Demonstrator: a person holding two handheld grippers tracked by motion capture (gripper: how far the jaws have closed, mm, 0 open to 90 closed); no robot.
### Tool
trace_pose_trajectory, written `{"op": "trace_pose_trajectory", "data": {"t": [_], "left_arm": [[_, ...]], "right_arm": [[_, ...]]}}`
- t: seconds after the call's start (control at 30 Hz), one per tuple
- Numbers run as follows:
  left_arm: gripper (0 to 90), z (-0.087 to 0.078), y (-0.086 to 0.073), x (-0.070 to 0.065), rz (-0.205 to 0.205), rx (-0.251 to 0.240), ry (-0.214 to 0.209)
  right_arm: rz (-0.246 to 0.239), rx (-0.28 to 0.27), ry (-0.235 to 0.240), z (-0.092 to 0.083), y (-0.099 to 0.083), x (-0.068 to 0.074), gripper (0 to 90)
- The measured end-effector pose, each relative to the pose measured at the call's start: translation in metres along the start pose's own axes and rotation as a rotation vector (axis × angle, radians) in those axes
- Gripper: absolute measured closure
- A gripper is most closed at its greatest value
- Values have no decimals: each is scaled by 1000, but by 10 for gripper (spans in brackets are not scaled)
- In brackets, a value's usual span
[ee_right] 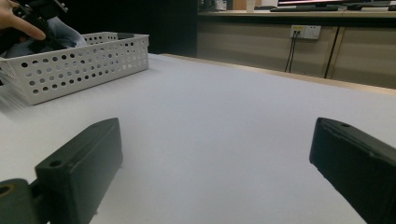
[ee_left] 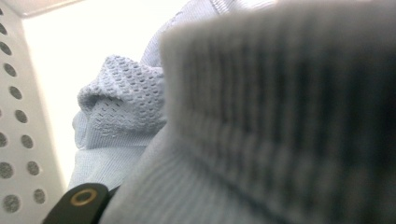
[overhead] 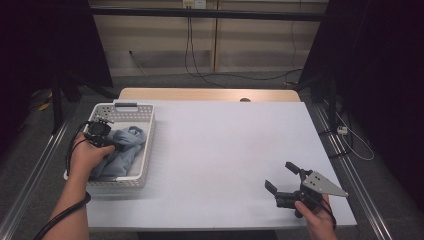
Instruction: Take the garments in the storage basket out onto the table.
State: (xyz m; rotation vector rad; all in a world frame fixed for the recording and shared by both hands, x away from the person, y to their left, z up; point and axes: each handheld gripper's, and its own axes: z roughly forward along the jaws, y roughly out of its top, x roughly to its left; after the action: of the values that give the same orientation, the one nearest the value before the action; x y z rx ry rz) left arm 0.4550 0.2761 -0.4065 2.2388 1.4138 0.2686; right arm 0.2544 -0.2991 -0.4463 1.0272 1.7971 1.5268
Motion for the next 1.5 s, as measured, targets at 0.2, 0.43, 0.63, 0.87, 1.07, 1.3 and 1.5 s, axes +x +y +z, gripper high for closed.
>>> {"op": "trace_pose_trajectory", "data": {"t": [0.2,0.43,0.63,0.87,1.07,1.3,1.5], "left_arm": [[694,-15,11,-3,-12,16,-22],[694,-33,26,-9,2,20,-32],[693,-47,35,-9,-11,24,-26],[692,-62,45,-8,-24,19,-27],[690,-71,52,-12,-33,11,-43],[689,-86,63,-22,-28,-9,-56],[689,-94,71,-27,-37,-15,-74]], "right_arm": [[-2,0,-1,0,0,0,22],[0,1,-4,-2,0,0,22],[1,2,-5,-2,0,0,22],[1,0,-6,-3,-1,-1,22],[0,3,-5,-2,-1,-1,22],[-2,1,-5,-3,0,-1,22],[-1,0,-4,-3,0,-1,22]]}}
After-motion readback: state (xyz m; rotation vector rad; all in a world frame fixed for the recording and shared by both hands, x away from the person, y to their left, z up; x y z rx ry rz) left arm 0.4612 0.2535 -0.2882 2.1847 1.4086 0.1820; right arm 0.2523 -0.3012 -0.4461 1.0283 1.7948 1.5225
